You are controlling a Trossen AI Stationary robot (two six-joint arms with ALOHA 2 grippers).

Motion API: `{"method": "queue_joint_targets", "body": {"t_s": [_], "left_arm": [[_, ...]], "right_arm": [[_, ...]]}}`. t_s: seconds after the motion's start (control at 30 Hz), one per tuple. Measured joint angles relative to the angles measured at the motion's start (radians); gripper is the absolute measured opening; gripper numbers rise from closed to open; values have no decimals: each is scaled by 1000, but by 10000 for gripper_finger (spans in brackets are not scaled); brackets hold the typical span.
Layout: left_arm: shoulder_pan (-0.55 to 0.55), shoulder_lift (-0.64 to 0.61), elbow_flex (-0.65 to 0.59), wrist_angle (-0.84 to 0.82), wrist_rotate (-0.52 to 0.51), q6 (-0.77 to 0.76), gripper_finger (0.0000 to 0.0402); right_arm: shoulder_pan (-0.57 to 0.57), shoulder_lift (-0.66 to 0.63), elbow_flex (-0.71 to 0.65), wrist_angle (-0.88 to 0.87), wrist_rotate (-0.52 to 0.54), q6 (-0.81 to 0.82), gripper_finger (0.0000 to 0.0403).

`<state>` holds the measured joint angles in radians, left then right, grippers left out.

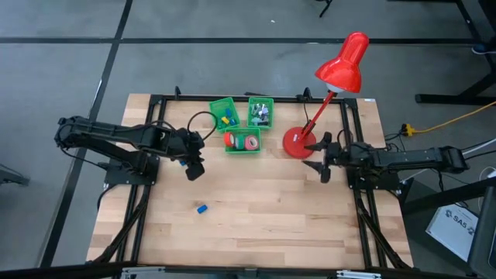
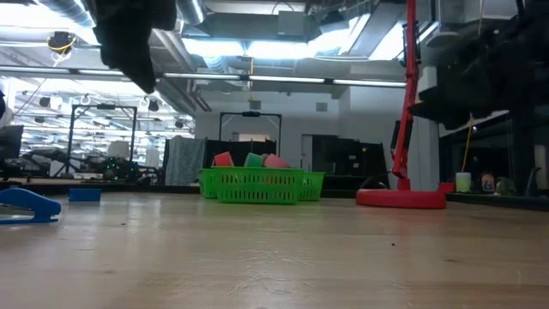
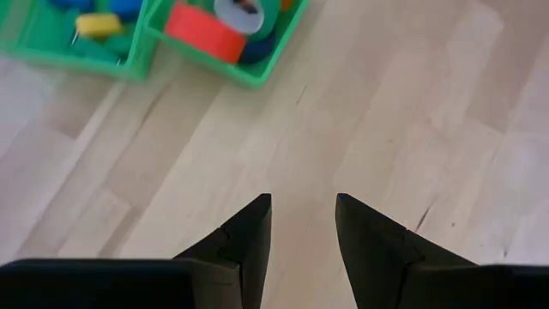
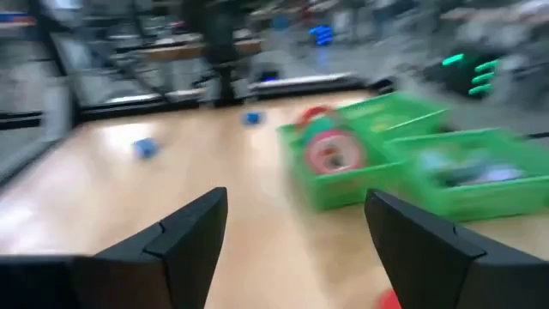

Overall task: Pick and place Stapler, Stapler remover, tape
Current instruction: Put the blue stapler into the left green bin

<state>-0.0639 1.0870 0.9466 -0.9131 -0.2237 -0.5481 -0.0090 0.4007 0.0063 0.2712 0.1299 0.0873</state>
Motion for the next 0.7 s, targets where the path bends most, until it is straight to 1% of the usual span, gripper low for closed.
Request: {"method": "queue_joint_targets", "body": {"t_s": [0.07,0.17,0.27,0.3,0.33,0.37,0.4,0.57,0.7], "left_arm": [[-1,0,0,-14,-2,-28,127],[-17,0,-9,-10,-8,-41,127],[-37,0,-23,-6,-10,-41,127],[-42,0,-28,-9,-10,-41,127],[-48,0,-33,-10,-15,-41,127],[-54,0,-39,-10,-20,-41,127],[-57,0,-43,-13,-26,-41,127],[-66,0,-56,-15,-63,-41,127],[-66,0,-56,-13,-83,-41,127]], "right_arm": [[0,0,0,-18,-101,32,282],[0,0,0,13,-294,36,282],[1,-3,0,32,-485,-5,282],[1,-8,0,32,-529,-32,282],[1,-12,0,32,-548,-59,282],[-2,-18,0,31,-541,-78,282],[-5,-26,0,31,-509,-90,282],[-31,-77,0,22,-260,-96,282],[-35,-125,0,-64,-127,-94,282]]}}
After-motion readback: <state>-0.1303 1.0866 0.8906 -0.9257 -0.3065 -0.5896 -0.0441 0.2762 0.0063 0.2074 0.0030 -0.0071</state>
